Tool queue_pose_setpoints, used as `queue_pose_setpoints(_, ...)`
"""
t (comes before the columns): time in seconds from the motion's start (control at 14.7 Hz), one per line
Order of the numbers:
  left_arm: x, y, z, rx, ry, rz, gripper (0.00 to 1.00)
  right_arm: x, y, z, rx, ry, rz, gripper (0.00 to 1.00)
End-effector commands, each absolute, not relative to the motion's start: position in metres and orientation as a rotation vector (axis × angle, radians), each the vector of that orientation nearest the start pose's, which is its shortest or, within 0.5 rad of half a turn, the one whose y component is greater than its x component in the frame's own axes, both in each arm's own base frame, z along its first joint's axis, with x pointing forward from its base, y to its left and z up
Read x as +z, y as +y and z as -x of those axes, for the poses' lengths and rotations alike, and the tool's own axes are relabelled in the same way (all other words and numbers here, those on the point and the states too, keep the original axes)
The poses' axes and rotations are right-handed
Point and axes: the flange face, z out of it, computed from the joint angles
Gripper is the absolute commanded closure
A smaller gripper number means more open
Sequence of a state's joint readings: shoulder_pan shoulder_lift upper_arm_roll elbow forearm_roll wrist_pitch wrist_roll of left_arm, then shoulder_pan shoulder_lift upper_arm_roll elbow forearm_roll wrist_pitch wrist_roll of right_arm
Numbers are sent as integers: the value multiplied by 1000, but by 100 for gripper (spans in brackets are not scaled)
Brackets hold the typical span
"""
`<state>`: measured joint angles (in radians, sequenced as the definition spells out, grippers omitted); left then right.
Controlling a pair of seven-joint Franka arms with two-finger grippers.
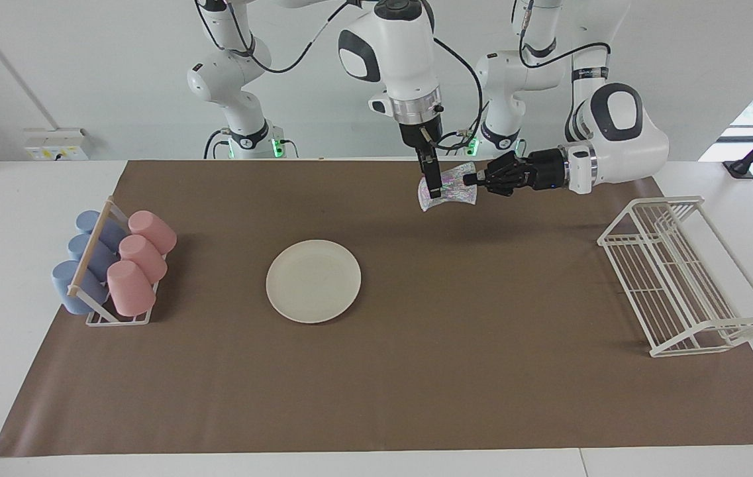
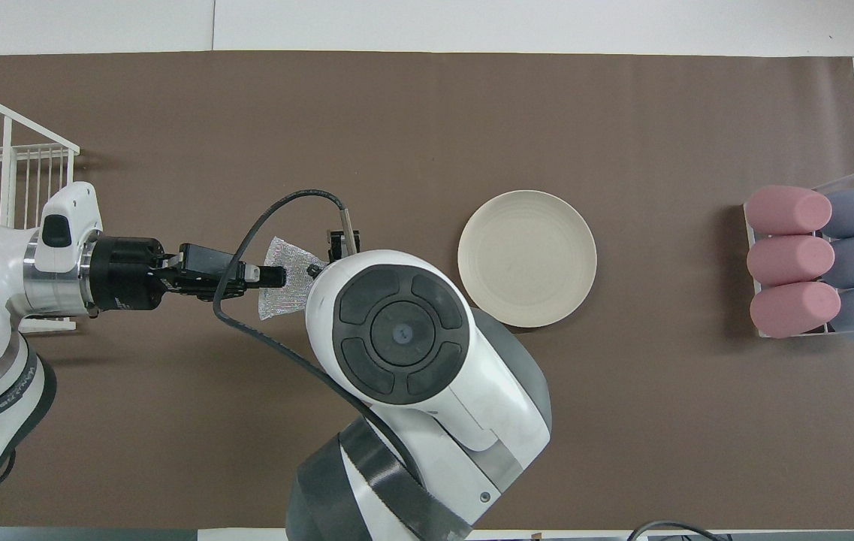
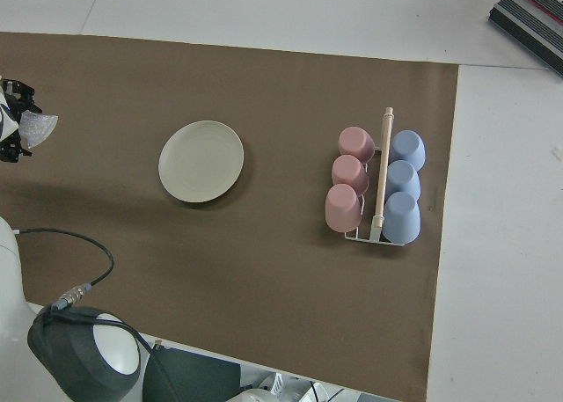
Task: Wipe plate with sponge
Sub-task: 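Grasp the cloth from the left gripper with the right gripper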
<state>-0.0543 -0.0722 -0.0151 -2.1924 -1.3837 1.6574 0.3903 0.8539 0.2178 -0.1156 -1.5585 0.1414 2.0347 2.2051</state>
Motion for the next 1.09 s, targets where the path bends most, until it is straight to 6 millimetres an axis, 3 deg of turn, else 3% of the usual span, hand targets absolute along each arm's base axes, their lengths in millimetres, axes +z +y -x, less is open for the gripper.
queue_pose_setpoints(0.0,452,-137,-492,-137,29,-1753,100,548,441,-467,141,1967,2073,0)
queue_pose_setpoints(0.41,454,-138,-488,-143,-29,-1730,100,551,440,-472,134,1955,2046,0)
queue_pose_setpoints(0.48,454,-138,-488,-143,-29,-1730,100,551,440,-472,133,1955,2046,6)
queue_pose_setpoints(0.61,454,-136,-489,-140,-25,-1730,100,550,440,-472,132,1949,2055,70)
queue_pose_setpoints(0.68,454,-137,-488,-143,-26,-1731,100,549,440,-471,128,1934,2071,76)
queue_pose_setpoints(0.82,454,-136,-488,-147,-29,-1730,100,548,439,-472,126,1920,2084,100)
queue_pose_setpoints(1.02,455,-135,-487,-153,-36,-1730,100,548,440,-471,125,1918,2086,100)
